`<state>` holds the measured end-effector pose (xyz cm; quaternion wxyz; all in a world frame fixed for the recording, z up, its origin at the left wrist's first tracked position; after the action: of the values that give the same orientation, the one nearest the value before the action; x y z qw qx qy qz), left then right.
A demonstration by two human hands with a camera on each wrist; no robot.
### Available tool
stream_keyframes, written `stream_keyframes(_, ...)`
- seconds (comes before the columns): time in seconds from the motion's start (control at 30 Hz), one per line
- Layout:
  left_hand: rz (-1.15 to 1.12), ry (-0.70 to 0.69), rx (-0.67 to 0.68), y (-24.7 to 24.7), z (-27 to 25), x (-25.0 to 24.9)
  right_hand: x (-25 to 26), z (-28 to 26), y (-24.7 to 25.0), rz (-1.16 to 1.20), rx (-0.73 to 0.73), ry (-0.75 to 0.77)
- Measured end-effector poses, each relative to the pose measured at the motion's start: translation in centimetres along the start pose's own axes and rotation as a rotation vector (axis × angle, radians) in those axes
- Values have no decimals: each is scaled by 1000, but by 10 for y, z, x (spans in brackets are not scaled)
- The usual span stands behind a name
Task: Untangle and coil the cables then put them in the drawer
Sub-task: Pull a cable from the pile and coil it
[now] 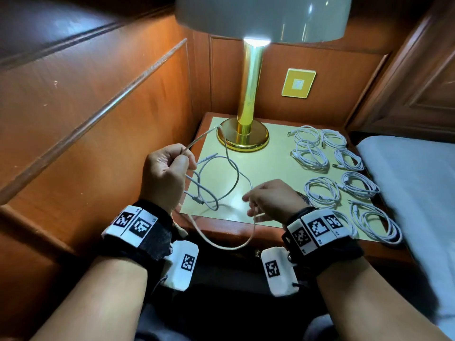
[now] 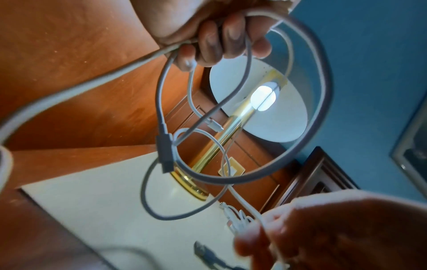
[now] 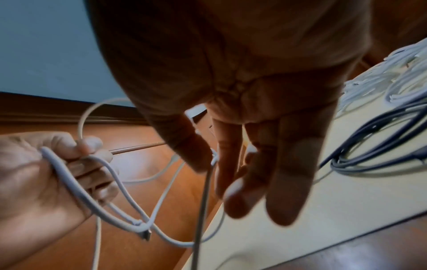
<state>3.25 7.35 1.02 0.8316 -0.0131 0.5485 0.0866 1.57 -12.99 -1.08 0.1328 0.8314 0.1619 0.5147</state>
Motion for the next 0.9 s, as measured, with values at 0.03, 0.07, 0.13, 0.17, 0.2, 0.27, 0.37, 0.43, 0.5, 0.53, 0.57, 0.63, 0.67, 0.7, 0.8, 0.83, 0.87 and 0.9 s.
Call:
stream_keyframes(0.03, -24, -3, 4, 1, 1, -2, -2, 0, -1, -84, 31, 3)
stream_keyframes(0.07, -55, -1, 6, 3, 3, -3, -4, 1, -2, -152, 58, 14)
stream_keyframes(0.13, -118, 3, 0, 5, 4, -5, -6, 1, -3, -269, 94, 30)
stream_keyframes(0.17, -142, -1, -8, 5, 4, -7, -6, 0, -3, -318, 96, 37)
stream_keyframes(0.2, -169, -1, -16, 5, 3, -9, -7, 1, -3, -357, 89, 45)
stream_keyframes(0.27, -220, 6, -33, 6, 2, -10, -8, 1, -2, -436, 38, 66)
stream_keyframes(0.37, -259, 45, -24, 11, 4, -11, -10, 2, 3, -528, -129, 77)
stream_keyframes(0.43, -282, 63, -18, 11, 5, -10, -9, 1, 5, -440, -155, 91)
stream_keyframes(0.5, -287, 62, -30, 10, 6, -10, -4, -1, 4, -284, -105, 209)
stream_keyframes(0.53, -284, 60, -40, 8, 6, -9, -2, -1, 3, -223, -89, 279)
stream_keyframes(0.57, -270, 64, -54, 8, 6, -7, 0, -3, 3, -191, -79, 339)
stream_keyframes(0.63, -213, 99, -80, 7, 8, -2, 3, -5, 2, -165, -71, 447)
stream_keyframes(0.67, -180, 123, -88, 8, 10, 2, 4, -6, 1, -146, -75, 490)
stream_keyframes(0.7, -140, 141, -89, 8, 11, 5, 5, -7, 1, -105, -77, 524)
stream_keyframes(0.8, -38, 147, -41, 8, 9, 6, 6, -11, 3, 9, -73, 572)
stream_keyframes(0.83, -22, 148, -21, 7, 8, 6, 7, -12, 4, 31, -65, 573)
stream_keyframes(0.87, -10, 150, -3, 6, 7, 6, 6, -13, 6, 51, -53, 570)
stream_keyframes(0.9, 6, 156, 15, 6, 6, 6, 6, -15, 7, 71, -39, 561)
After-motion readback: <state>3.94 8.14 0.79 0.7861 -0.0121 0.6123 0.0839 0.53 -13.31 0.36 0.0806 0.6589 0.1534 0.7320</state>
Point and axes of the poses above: each hand's wrist, its own z-axis towards the middle knuckle, its own y-axis out of the back of the hand, x = y × z, the point moved 1 cm from there along z, towards the middle knuckle, and after that the axes turned 5 degrees about -z, right-handed, at the moved point
